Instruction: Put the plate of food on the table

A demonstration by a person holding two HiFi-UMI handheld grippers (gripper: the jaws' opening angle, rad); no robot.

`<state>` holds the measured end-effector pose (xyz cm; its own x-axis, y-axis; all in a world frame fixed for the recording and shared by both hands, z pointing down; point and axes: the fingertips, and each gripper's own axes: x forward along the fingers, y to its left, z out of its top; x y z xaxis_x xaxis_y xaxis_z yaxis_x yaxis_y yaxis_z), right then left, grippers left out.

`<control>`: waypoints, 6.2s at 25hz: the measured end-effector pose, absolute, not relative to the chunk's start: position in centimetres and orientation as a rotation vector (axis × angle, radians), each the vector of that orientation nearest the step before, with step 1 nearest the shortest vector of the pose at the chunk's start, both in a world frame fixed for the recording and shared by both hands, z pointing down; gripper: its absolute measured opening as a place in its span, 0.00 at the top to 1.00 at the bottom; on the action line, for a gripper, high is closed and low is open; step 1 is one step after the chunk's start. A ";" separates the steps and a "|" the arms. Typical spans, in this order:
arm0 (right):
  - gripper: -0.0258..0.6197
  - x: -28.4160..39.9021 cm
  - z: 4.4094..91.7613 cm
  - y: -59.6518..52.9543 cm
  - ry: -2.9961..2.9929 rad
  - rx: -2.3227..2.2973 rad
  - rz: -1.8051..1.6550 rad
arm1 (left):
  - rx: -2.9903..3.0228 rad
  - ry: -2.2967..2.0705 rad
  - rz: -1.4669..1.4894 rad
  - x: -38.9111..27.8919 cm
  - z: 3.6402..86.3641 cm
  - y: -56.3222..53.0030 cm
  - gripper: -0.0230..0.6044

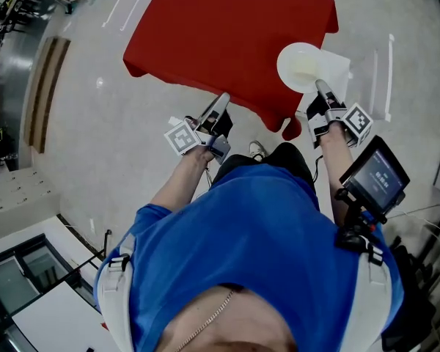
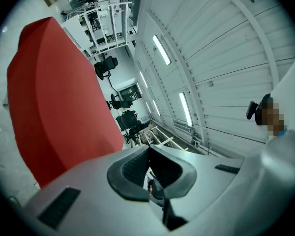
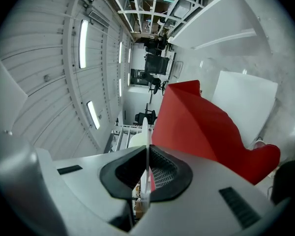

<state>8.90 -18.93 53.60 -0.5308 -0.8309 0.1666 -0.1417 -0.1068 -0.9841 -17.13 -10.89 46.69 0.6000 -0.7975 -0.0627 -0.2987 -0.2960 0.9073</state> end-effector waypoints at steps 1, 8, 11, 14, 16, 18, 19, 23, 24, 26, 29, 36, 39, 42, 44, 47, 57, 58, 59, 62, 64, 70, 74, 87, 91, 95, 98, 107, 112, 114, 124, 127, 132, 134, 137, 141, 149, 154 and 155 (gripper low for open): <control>0.94 9.2 53.7 -19.0 1.634 -1.079 -1.684 | 1.857 -0.881 -0.647 -17.0 46.8 -10.9 0.95; 0.94 11.0 55.0 -18.8 1.608 -1.138 -1.680 | 1.851 -0.863 -0.628 -16.0 47.7 -10.9 0.95; 0.94 11.3 55.2 -18.8 1.600 -1.151 -1.675 | 1.846 -0.863 -0.610 -16.0 47.8 -11.0 0.95; 0.94 11.6 55.8 -18.4 1.590 -1.172 -1.681 | 1.850 -0.858 -0.581 -15.9 47.9 -11.1 0.95; 0.94 11.7 56.2 -18.2 1.580 -1.182 -1.693 | 1.859 -0.853 -0.562 -15.7 47.9 -11.2 0.95; 0.94 11.8 56.7 -18.1 1.578 -1.189 -1.700 | 1.858 -0.845 -0.549 -15.3 47.9 -11.4 0.95; 0.94 11.8 56.8 -18.1 1.577 -1.193 -1.702 | 1.855 -0.841 -0.544 -15.2 47.9 -11.4 0.95; 0.94 11.7 57.2 -17.9 1.568 -1.199 -1.717 | 1.846 -0.828 -0.523 -14.8 47.8 -11.4 0.95; 0.94 11.7 57.3 -17.8 1.564 -1.201 -1.722 | 1.843 -0.826 -0.516 -14.7 47.8 -11.3 0.95; 0.94 11.7 57.5 -17.6 1.553 -1.209 -1.734 | 1.833 -0.824 -0.503 -14.5 48.0 -11.2 0.95; 0.94 11.9 57.9 -17.3 1.540 -1.225 -1.749 | 1.817 -0.824 -0.487 -14.3 48.1 -10.9 0.95; 0.94 11.7 57.6 -16.9 1.527 -1.254 -1.789 | 1.796 -0.825 -0.466 -14.1 47.5 -10.3 0.95; 0.94 11.5 57.7 -16.8 1.528 -1.257 -1.801 | 1.783 -0.832 -0.457 -14.2 47.4 -10.0 0.95; 0.94 11.6 57.9 -16.7 1.525 -1.265 -1.812 | 1.769 -0.834 -0.447 -14.2 47.6 -9.7 0.95; 0.94 11.7 58.0 -16.6 1.524 -1.270 -1.816 | 1.764 -0.834 -0.442 -14.1 47.7 -9.7 0.95; 0.94 11.6 58.1 -16.5 1.528 -1.278 -1.822 | 1.766 -0.832 -0.439 -14.1 47.7 -9.8 0.95; 0.94 11.8 58.4 -16.0 1.571 -1.366 -1.824 | 1.755 -0.826 -0.433 -14.0 47.8 -9.7 0.95; 0.94 11.8 58.4 -16.0 1.578 -1.375 -1.823 | 1.757 -0.824 -0.433 -14.0 47.8 -9.8 0.95; 0.94 11.8 58.4 -16.0 1.585 -1.385 -1.821 | 1.759 -0.821 -0.434 -14.0 47.8 -9.9 0.95; 0.94 11.9 58.2 -16.2 1.618 -1.422 -1.814 | 1.763 -0.817 -0.436 -14.0 47.6 -10.1 0.95; 0.94 12.0 58.2 -16.4 1.646 -1.442 -1.809 | 1.762 -0.816 -0.438 -13.9 47.7 -10.1 0.95; 0.88 12.5 58.8 -16.4 1.698 -1.502 -1.814 | 1.757 -0.814 -0.448 -13.9 47.8 -10.0 0.95; 0.81 12.8 59.1 -16.4 1.769 -1.578 -1.801 | 1.756 -0.817 -0.449 -14.0 48.0 -10.0 0.95; 0.74 13.4 59.3 -16.3 1.820 -1.625 -1.777 | 1.756 -0.808 -0.442 -13.8 48.4 -10.3 0.95; 0.74 14.2 59.0 -16.5 1.827 -1.656 -1.728 | 1.758 -0.799 -0.444 -13.6 48.6 -10.5 0.95; 0.74 14.7 58.2 -17.1 1.840 -1.668 -1.682 | 1.764 -0.795 -0.442 -13.6 48.8 -10.9 0.95; 0.74 14.5 57.8 -17.4 1.848 -1.649 -1.663 | 1.771 -0.793 -0.444 -13.5 48.9 -11.3 0.95; 0.74 12.8 55.4 -14.3 1.878 -1.568 -1.594 | 1.796 -0.766 -0.450 -14.0 48.1 -9.4 0.95; 0.89 12.3 54.9 -14.3 1.902 -1.546 -1.558 | 1.798 -0.767 -0.452 -13.9 48.5 -10.1 0.95; 0.95 12.2 54.7 -15.2 1.915 -1.526 -1.530 | 1.807 -0.767 -0.461 -13.7 48.6 -11.1 0.95; 0.96 10.9 52.8 -19.1 2.062 -1.457 -1.414 | 1.884 -0.770 -0.460 -12.7 49.0 -16.6 0.95; 0.96 10.0 51.8 -17.2 2.085 -1.451 -1.382 | 1.875 -0.758 -0.466 -12.8 48.4 -15.3 0.95; 0.96 8.1 49.6 -9.5 2.111 -1.452 -1.338 | 1.898 -0.731 -0.457 -13.8 46.8 -9.1 0.95; 0.96 7.9 49.8 -9.6 2.121 -1.449 -1.331 | 1.891 -0.731 -0.449 -13.7 47.2 -9.5 0.95; 0.96 7.7 49.9 -9.7 2.136 -1.447 -1.325 | 1.885 -0.725 -0.447 -13.4 47.5 -10.1 0.95; 0.96 7.2 49.0 -6.6 2.164 -1.451 -1.298 | 1.894 -0.703 -0.448 -12.9 47.2 -7.8 0.95; 0.96 6.9 47.9 -1.2 2.218 -1.486 -1.237 | 1.900 -0.678 -0.417 -11.8 47.7 -4.2 0.95; 0.96 6.3 47.4 0.3 2.257 -1.479 -1.217 | 1.960 -0.678 -0.392 -11.3 47.3 -3.5 0.95; 0.96 6.2 47.3 0.5 2.266 -1.476 -1.211 | 1.966 -0.678 -0.391 -11.2 47.1 -3.4 0.95</control>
<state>6.19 0.53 47.30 -0.4919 -0.8283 0.2682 -0.6831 0.1762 -0.7087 -11.22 -3.43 47.15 0.7920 -0.6103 0.0133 -0.2943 -0.3627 0.8842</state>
